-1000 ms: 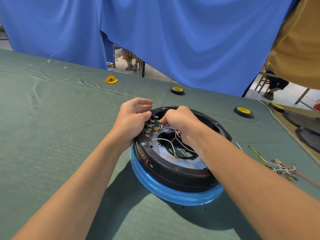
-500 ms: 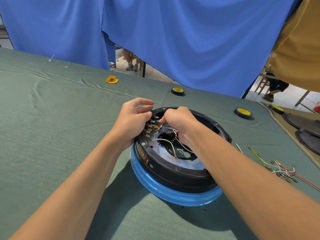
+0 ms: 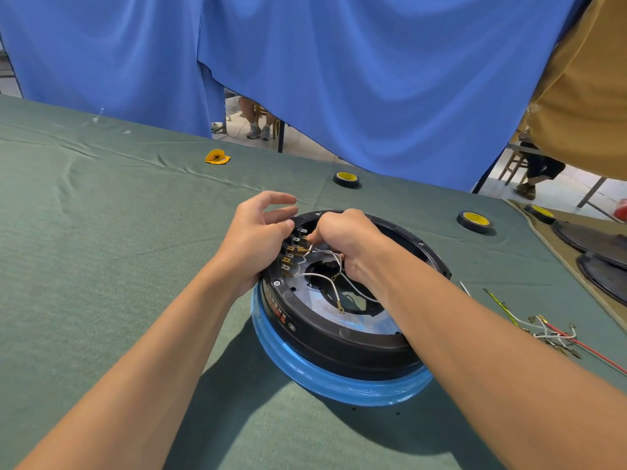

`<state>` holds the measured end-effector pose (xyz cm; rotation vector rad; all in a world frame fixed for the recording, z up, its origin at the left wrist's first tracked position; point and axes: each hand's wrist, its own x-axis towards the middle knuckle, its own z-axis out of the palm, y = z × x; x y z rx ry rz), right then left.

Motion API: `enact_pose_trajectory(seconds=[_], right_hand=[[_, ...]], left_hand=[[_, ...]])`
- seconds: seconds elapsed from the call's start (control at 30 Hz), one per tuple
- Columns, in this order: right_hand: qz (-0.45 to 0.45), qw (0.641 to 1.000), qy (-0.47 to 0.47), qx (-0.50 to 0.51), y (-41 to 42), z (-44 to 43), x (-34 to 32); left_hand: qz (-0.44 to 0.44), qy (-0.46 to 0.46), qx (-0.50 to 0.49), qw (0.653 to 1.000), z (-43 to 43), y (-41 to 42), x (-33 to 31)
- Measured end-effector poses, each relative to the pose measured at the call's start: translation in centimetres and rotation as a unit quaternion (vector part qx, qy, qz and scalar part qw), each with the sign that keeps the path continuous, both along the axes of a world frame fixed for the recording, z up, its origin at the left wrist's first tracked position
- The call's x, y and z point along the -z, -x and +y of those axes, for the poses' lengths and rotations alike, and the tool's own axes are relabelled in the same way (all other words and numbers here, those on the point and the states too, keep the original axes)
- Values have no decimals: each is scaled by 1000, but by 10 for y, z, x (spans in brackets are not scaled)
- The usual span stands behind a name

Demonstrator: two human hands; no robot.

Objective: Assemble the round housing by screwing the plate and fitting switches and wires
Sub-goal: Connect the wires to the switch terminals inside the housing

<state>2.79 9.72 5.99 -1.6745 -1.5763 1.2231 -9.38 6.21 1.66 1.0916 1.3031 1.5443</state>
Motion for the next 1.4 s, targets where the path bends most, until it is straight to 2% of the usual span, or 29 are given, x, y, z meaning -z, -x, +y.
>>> enact_pose_trajectory(seconds=[0.37,0.6,0.7,0.83,1.1,1.33,1.4], right_hand=[[-10,1000,-10,-27,0,4,1],[-70,989,-110,-71,-16,0,-3],[-135,963,-185,-144,-27,-5,-6],[-198,903,-298,-238,-33,-8,-3],[-217,868,-356,-270,-30,-5,6],[-330,805,-414,-268,-21,-7,7],[-340,798,-426,-256,-19,-8,7]], left_hand=[[-10,5,2,1000,1,2,0],[-9,-1,-4,1000,-4,0,-2],[-4,-3,-7,1000,-4,-1,-2],[3,-3,-13,1000,-5,-1,-2],[15,-3,-20,1000,-5,-2,-2],[10,-4,-16,1000,-5,-1,-3],[6,-4,-14,1000,-5,-2,-3]])
